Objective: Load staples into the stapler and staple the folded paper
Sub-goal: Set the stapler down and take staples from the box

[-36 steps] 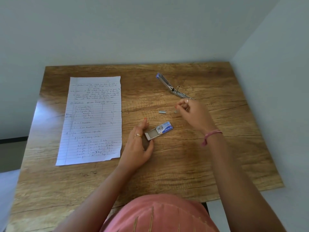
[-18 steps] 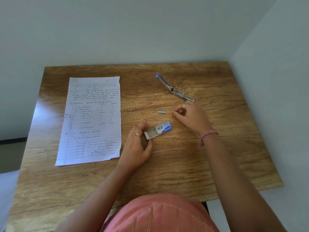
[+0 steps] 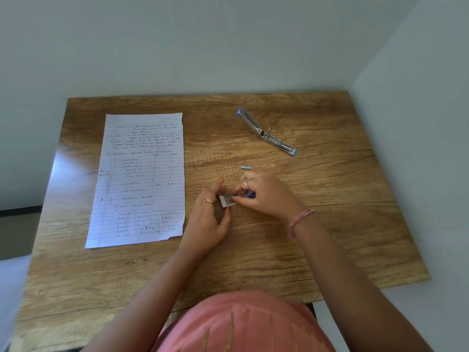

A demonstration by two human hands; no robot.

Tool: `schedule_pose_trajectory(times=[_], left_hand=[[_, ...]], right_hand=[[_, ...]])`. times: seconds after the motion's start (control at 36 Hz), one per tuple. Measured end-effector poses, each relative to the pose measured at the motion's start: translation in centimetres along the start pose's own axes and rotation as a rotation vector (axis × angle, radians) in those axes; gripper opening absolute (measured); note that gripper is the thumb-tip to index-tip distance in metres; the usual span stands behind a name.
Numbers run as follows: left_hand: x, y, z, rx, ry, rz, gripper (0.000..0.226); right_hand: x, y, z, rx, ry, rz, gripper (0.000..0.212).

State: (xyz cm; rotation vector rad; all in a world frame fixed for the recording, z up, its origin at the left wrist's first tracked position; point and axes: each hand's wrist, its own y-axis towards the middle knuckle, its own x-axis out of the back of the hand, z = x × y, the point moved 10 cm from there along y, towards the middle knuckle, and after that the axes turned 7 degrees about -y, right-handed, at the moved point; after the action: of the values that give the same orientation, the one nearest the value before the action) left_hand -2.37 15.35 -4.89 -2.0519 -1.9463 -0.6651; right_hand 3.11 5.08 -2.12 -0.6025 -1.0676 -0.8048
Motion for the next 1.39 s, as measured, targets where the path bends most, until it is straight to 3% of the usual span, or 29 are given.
schedule_pose_trajectory(times=[0.17, 0.36, 0.61, 0.89, 1.19, 1.39], left_hand=[[-0.1, 0.0, -0.1, -0.006, 0.008, 0.011, 0.069], [0.1, 0.0, 0.0, 0.006, 0.000, -0.005, 0.068], [0.2, 0.0, 0.8, 0.056, -0.086, -0.019, 0.068], [0.2, 0.2, 1.4, 0.099, -0.198, -0.034, 0.069], [-0.6, 0.2, 2.5, 0.206, -0.344, 0.037, 0.079], [-0.7, 0.1, 1.9, 0.176, -0.334, 0.057, 0.082]], right_hand=[[-0.4, 0.0, 0.2, 0.025, -0.093, 0.025, 0.026], [2.0, -1.3, -2.4, -0.101, 0.116, -0.073, 0.024], [0.6, -3.0, -5.7, -0.221, 0.204, 0.150, 0.055], [-0.3, -2.1, -3.9, -0.179, 0.144, 0.111, 0.044], [-0.9, -1.3, -2.1, -0.125, 0.102, 0.048, 0.048], [-1.2, -1.4, -1.8, -0.142, 0.133, 0.007, 0.047]])
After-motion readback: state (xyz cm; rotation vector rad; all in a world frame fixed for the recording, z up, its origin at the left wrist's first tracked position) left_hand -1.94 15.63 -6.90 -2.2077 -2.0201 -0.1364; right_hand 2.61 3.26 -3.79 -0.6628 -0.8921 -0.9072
